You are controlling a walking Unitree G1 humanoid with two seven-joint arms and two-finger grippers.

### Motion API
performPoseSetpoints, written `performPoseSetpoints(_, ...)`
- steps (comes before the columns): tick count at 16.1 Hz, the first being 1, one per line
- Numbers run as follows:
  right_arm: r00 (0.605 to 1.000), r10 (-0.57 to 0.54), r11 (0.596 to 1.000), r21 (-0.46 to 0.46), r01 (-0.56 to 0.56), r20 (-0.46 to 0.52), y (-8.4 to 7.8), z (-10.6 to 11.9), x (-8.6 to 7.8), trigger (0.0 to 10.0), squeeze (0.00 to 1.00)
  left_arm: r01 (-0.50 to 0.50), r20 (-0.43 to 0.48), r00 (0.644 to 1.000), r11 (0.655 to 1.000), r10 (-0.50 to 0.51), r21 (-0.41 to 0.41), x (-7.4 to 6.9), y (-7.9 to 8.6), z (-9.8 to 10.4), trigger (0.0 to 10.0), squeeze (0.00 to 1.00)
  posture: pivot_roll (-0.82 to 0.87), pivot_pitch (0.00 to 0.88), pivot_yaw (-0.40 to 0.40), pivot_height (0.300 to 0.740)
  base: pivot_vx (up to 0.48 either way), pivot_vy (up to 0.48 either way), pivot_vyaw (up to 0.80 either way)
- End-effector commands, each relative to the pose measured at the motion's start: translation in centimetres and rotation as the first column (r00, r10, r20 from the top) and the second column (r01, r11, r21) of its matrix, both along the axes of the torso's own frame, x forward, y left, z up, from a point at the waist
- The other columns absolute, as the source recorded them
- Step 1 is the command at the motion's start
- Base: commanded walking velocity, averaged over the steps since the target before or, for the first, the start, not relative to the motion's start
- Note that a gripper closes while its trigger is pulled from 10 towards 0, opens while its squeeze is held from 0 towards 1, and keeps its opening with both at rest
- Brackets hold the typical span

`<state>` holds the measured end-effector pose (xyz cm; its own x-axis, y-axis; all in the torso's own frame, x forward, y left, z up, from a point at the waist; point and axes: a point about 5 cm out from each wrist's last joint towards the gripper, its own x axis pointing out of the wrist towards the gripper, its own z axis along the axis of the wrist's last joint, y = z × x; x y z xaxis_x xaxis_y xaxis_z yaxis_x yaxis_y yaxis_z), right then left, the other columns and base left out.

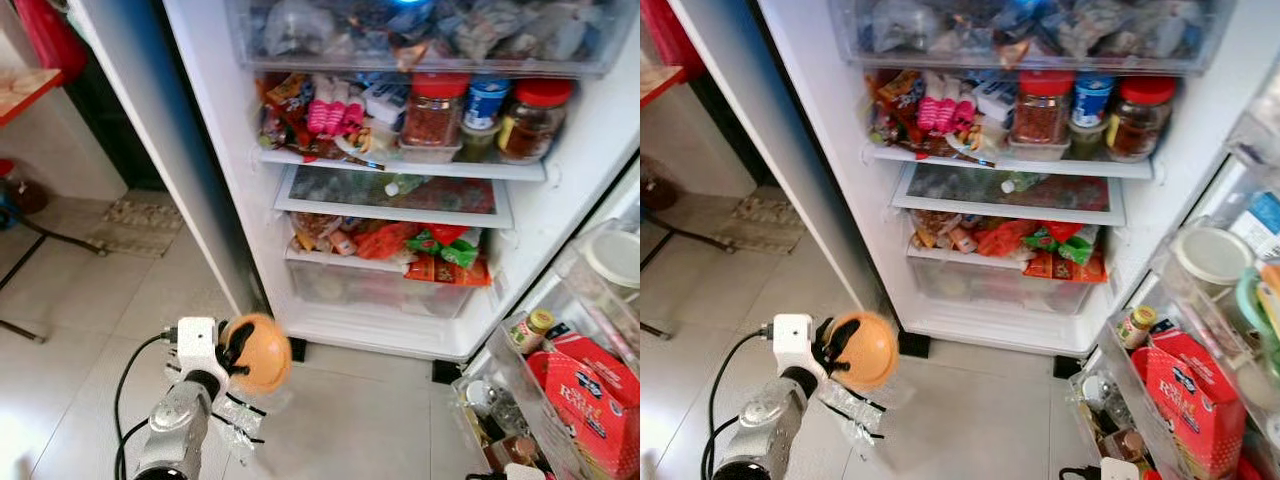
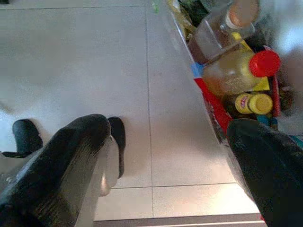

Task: Restocking fridge

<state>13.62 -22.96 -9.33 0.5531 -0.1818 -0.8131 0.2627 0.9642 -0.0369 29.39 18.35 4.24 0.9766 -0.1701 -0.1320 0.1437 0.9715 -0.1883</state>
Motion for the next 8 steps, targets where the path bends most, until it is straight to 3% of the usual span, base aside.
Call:
performPoseSetpoints(1, 1.000, -0.014, 1.000, 0.009, 0.014, -0.025, 0.1, -0.3, -0.9, 10.0, 0.00, 0.012, 0.002, 1.000, 0.999, -0.012, -0.037, -0.2, 0.0, 0.1, 10.0, 0.00, 0.02, 0.112, 0.044, 0.740, 0.000, 0.000, 0.00)
performPoseSetpoints(2, 1.000, -0.013, 1.000, 0.009, 0.013, -0.025, 0.1, -0.3, -0.9, 10.0, 0.00, 0.045, -0.016, 0.999, 0.988, -0.048, -0.147, -0.5, -0.6, 0.3, 10.0, 0.00, 0.02, 0.107, 0.045, 0.740, 0.000, 0.000, 0.00)
performPoseSetpoints(3, 1.000, -0.016, 1.000, 0.011, 0.016, -0.025, 0.2, -0.4, -0.9, 10.0, 0.00, 0.059, -0.035, 0.997, 0.946, -0.074, -0.320, -0.8, -1.3, 0.5, 10.0, 0.00, 0.02, 0.103, 0.042, 0.740, 0.000, 0.000, 0.00)
performPoseSetpoints(4, 1.000, -0.016, 1.000, 0.014, 0.016, -0.022, 0.3, -0.4, -0.8, 10.0, 0.00, 0.028, -0.037, 0.998, 0.931, -0.044, -0.363, -1.1, -1.2, 0.6, 10.0, 0.00, 0.02, 0.101, 0.040, 0.740, 0.000, 0.000, 0.00)
performPoseSetpoints(7, 1.000, -0.016, 1.000, 0.022, 0.017, -0.017, 0.4, -0.3, -0.6, 10.0, 0.00, 0.030, -0.045, 0.998, 0.932, -0.049, -0.361, -1.4, -1.3, 0.7, 10.0, 0.00, 0.02, 0.105, 0.033, 0.740, 0.000, 0.000, 0.00)
performPoseSetpoints(8, 1.000, -0.014, 1.000, 0.024, 0.014, -0.016, 0.4, -0.3, -0.5, 10.0, 0.00, 0.033, -0.047, 0.997, 0.927, -0.055, -0.374, -1.4, -1.4, 0.9, 10.0, 0.00, 0.02, 0.116, 0.029, 0.740, 0.000, 0.000, -0.79)
